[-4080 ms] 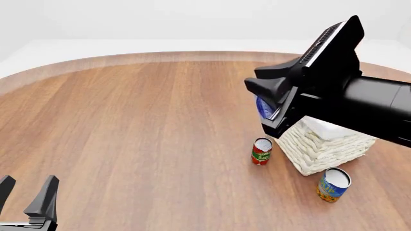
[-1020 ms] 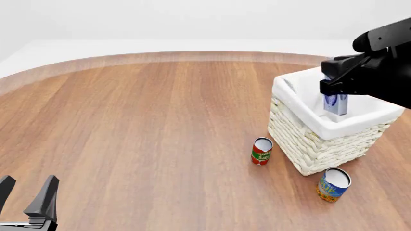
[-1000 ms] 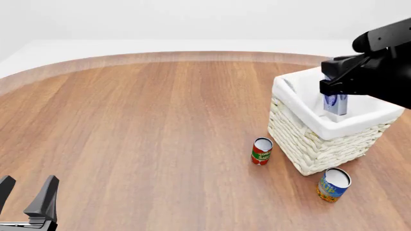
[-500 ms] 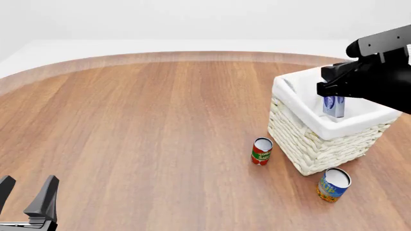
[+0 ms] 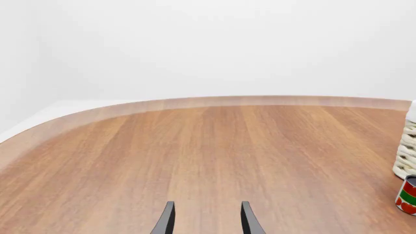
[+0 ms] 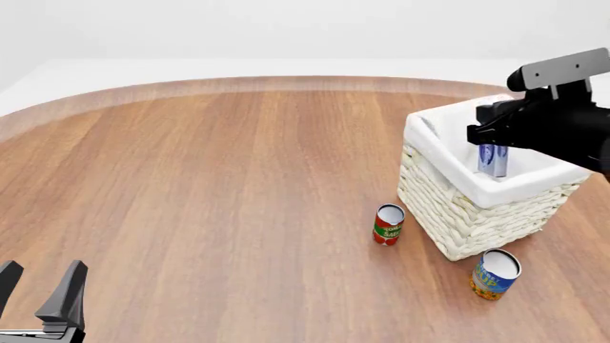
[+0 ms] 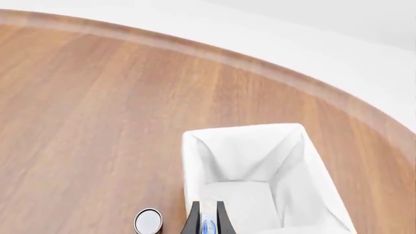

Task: Pick up the alphabet soup and the cream cheese box, and put them in the basket.

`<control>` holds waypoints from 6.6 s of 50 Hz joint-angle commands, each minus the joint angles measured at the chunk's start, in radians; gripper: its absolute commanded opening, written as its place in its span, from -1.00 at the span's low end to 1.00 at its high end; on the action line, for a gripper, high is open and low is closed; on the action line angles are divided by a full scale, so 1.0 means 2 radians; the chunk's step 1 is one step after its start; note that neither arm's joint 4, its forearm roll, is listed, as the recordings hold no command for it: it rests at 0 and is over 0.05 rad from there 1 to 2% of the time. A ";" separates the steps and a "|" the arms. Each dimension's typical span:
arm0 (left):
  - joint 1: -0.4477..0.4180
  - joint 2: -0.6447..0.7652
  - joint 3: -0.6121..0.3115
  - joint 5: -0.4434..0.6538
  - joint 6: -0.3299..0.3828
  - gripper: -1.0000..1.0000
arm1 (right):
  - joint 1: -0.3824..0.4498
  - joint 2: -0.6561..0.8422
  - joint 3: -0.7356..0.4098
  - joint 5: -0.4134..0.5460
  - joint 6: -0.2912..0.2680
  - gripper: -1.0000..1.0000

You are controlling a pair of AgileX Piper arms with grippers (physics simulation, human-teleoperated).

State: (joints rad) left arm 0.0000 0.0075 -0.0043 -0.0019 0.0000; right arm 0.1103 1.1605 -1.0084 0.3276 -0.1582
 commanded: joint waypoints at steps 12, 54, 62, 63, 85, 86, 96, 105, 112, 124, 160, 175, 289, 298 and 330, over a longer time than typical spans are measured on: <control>0.000 0.000 0.000 0.000 0.000 1.00 | -0.017 0.023 0.000 -0.019 0.008 -1.00; 0.000 0.000 0.000 0.000 0.000 1.00 | -0.048 0.111 -0.030 -0.046 0.004 -1.00; 0.000 0.000 0.000 0.000 0.000 1.00 | -0.052 0.123 -0.026 -0.056 0.004 -1.00; 0.000 0.000 0.000 0.000 0.000 1.00 | -0.052 0.126 -0.026 -0.057 0.004 -1.00; 0.000 0.000 0.000 0.000 0.000 1.00 | -0.061 0.178 -0.045 -0.075 0.006 -1.00; 0.000 0.000 0.000 0.000 0.000 1.00 | -0.062 0.180 -0.046 -0.075 0.006 -1.00; 0.000 0.000 0.000 0.000 0.000 1.00 | -0.066 0.199 -0.060 -0.077 0.003 -1.00; 0.000 0.000 0.000 0.000 0.000 1.00 | -0.068 0.214 -0.067 -0.081 0.003 -1.00; 0.000 0.000 0.000 0.000 0.000 1.00 | -0.070 0.222 -0.069 -0.084 0.002 -1.00; 0.000 0.000 0.000 0.000 0.000 1.00 | -0.075 0.215 -0.076 -0.069 0.001 1.00; 0.000 0.000 0.000 0.000 0.000 1.00 | -0.047 0.054 -0.014 -0.009 0.007 1.00; 0.000 0.000 0.000 0.000 0.000 1.00 | -0.033 -0.007 -0.001 0.020 0.006 1.00; 0.000 0.000 0.000 0.000 0.000 1.00 | -0.029 -0.311 0.166 0.184 0.025 1.00; 0.000 0.000 0.000 0.000 0.000 1.00 | -0.033 -0.313 0.184 0.172 0.032 1.00; 0.000 0.000 0.000 0.000 0.000 1.00 | -0.054 -0.308 0.225 0.143 0.033 1.00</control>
State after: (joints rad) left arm 0.0000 0.0075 -0.0043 -0.0019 0.0000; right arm 0.0120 0.5436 -0.5843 0.6308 -0.0954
